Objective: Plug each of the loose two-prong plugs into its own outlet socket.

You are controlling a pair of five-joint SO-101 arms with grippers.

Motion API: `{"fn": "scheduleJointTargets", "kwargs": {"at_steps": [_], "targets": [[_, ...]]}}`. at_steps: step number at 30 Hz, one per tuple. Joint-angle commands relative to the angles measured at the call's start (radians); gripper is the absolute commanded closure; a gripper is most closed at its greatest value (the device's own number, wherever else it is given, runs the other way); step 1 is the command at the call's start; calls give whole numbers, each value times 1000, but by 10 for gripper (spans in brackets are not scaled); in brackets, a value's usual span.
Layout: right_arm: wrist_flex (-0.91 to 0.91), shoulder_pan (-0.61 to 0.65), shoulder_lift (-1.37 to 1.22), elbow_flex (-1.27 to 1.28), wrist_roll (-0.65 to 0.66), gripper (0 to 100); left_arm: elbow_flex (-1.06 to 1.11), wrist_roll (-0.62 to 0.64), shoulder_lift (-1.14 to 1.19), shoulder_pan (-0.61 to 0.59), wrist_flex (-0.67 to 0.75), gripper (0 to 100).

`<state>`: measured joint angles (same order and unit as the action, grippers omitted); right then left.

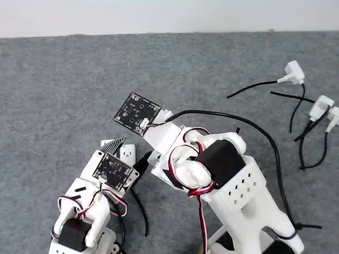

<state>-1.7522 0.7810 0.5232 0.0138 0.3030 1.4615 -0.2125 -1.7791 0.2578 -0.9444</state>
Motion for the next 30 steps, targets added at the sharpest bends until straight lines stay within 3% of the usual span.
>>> {"fn": "scheduleJointTargets", "kwargs": {"at_steps": [1, 7, 13, 21, 30], "targets": [[-5, -1, 33, 20, 6, 991, -2, -8, 5, 0, 28, 754], [31, -22, 42, 103, 6, 991, 18, -8, 5, 0, 29, 755], [216, -171, 33, 305, 9, 991, 22, -8, 5, -11, 29, 756], [493, -321, 41, 715, 101, 991, 70, 48, 5, -127, 118, 756], [634, -447, 28, 839, 101, 950, 81, 48, 5, -121, 120, 756]]}}
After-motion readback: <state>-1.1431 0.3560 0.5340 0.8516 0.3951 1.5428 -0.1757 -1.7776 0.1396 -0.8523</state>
